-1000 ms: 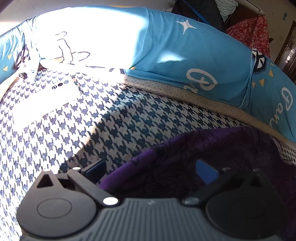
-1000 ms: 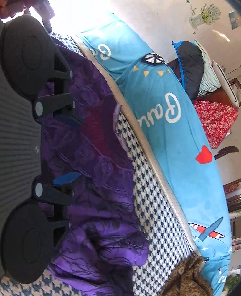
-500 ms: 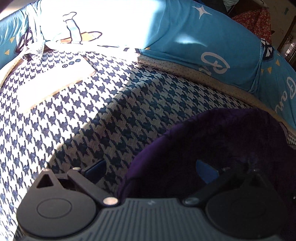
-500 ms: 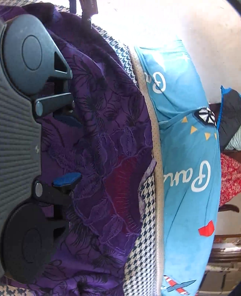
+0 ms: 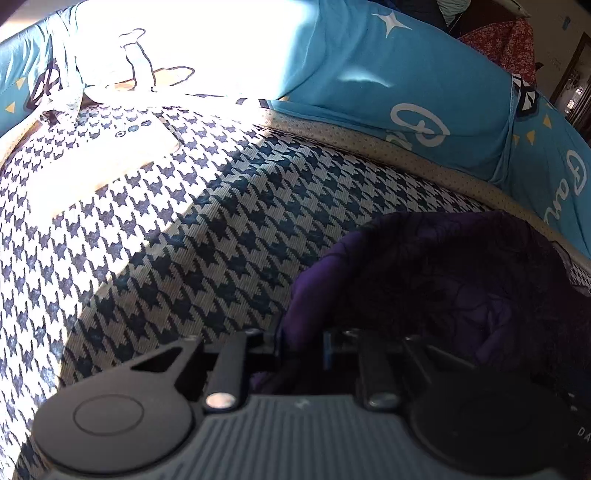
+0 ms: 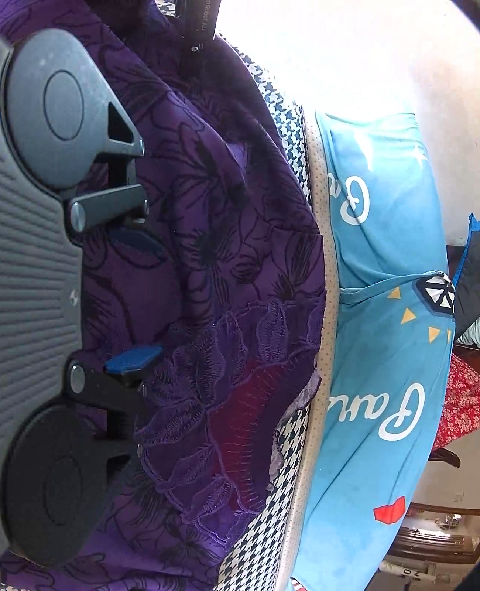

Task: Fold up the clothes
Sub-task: 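Lower the left gripper with the folded garment edge onto the bed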

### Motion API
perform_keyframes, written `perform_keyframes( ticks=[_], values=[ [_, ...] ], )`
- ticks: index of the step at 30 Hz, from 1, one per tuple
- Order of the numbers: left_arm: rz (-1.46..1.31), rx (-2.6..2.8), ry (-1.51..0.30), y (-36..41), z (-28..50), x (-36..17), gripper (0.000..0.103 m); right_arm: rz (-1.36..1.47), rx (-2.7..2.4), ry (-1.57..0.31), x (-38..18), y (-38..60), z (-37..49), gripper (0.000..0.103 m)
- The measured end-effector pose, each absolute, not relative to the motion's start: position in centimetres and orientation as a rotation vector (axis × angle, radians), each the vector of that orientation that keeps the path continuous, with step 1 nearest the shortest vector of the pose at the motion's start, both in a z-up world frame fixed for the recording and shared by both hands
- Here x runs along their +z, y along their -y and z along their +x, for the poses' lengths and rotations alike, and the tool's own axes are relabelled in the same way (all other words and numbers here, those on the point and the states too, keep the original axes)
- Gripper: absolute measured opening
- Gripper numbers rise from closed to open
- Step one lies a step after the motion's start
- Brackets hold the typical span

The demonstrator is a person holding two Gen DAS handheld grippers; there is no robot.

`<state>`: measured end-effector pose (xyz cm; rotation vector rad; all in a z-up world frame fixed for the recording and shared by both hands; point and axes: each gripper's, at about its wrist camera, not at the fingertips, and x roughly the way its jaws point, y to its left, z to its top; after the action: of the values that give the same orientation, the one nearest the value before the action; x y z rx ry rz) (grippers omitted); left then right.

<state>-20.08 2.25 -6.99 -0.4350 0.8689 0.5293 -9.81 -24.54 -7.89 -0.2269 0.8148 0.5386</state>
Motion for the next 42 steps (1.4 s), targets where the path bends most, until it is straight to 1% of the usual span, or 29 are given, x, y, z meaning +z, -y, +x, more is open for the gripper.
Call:
perform_keyframes(
  ticks=[1,2,5,8,9,10,12,14,15,16,17,18,22,25,29,32,42],
  values=[
    [-0.381,0.558,-0.844,-1.8,-20.0,-6.5,0.010,-0.223,0.537,-0.817,-7.9,24.5,-9.8,0.056],
    [-0.335,0.585,-0.816,-1.6,-19.9,-6.0,0.009,-0.221,0.537,-0.816,-7.9,24.5,-9.7,0.056],
    [-0.240,0.669,-0.723,-1.4,-19.5,-4.1,0.009,-0.213,0.536,-0.813,-7.8,24.5,-9.6,0.056],
    [-0.015,0.768,-0.581,0.4,-19.2,-2.4,0.009,-0.206,0.536,-0.810,-7.7,24.5,-9.5,0.056],
    [0.056,0.772,-0.546,1.2,-19.0,-2.0,0.016,-0.204,0.536,-0.809,-7.7,24.5,-9.5,0.056],
    [0.074,0.763,-0.550,1.4,-18.7,-1.9,0.026,-0.201,0.536,-0.808,-7.6,24.4,-9.5,0.056],
    [0.007,0.743,-0.600,1.0,-17.9,-1.9,0.040,-0.197,0.536,-0.805,-7.6,24.4,-9.4,0.056],
    [-0.081,0.757,-0.630,0.1,-18.1,-2.1,0.044,-0.192,0.536,-0.803,-7.5,24.4,-9.3,0.056],
    [-0.086,0.774,-0.638,-0.1,-18.3,-2.2,0.053,-0.189,0.536,-0.802,-7.5,24.4,-9.3,0.056],
    [-0.092,0.791,-0.647,-0.2,-18.5,-2.2,0.070,-0.187,0.536,-0.801,-7.5,24.4,-9.3,0.056],
    [-0.096,0.804,-0.644,-0.4,-18.8,-2.1,0.080,-0.185,0.536,-0.800,-7.4,24.4,-9.3,0.056],
    [-0.101,0.812,-0.630,-0.5,-19.2,-1.8,0.093,-0.183,0.537,-0.800,-7.4,24.5,-9.3,0.056],
    [-0.165,0.790,-0.606,-1.3,-19.6,-0.9,0.097,-0.181,0.537,-0.797,-7.3,24.6,-9.3,0.056],
    [-0.244,0.765,-0.621,-2.5,-19.3,-0.5,0.097,-0.174,0.543,-0.800,-7.2,24.6,-9.4,0.057],
    [-0.366,0.729,-0.667,-4.5,-19.1,-1.3,0.097,-0.150,0.583,-0.782,-7.0,24.7,-9.7,0.057],
    [-0.403,0.705,-0.706,-5.3,-19.6,-2.2,0.097,-0.124,0.642,-0.775,-6.7,24.5,-10.0,0.057],
    [-0.315,0.617,-0.802,-3.8,-22.6,-3.1,0.097,-0.119,0.695,-0.756,-6.6,23.4,-10.8,0.057]
  ],
)
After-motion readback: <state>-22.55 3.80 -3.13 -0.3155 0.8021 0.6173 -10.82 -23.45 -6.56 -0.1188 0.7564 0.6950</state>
